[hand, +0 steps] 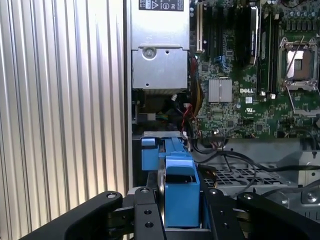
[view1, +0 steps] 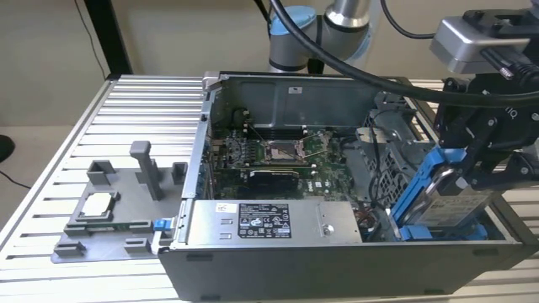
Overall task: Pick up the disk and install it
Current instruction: 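Insert the disk into the insertion slot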
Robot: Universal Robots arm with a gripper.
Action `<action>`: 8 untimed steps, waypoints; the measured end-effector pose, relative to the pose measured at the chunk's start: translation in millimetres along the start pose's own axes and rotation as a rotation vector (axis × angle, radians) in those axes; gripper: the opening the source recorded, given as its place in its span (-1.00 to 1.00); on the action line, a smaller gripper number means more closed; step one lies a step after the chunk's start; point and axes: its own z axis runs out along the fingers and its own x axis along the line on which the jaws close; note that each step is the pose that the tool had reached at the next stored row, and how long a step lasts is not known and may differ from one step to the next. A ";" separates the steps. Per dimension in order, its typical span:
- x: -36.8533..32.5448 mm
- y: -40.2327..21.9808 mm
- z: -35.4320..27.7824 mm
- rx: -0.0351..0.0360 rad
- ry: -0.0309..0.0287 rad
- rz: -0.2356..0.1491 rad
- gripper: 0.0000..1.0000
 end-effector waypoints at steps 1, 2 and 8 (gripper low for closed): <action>0.0 0.0 0.6 0.0000 -0.0001 0.000 -1.00; 0.1 0.0 0.9 0.0000 -0.0001 0.000 -1.00; 0.1 0.0 1.1 0.0000 -0.0001 0.000 -1.00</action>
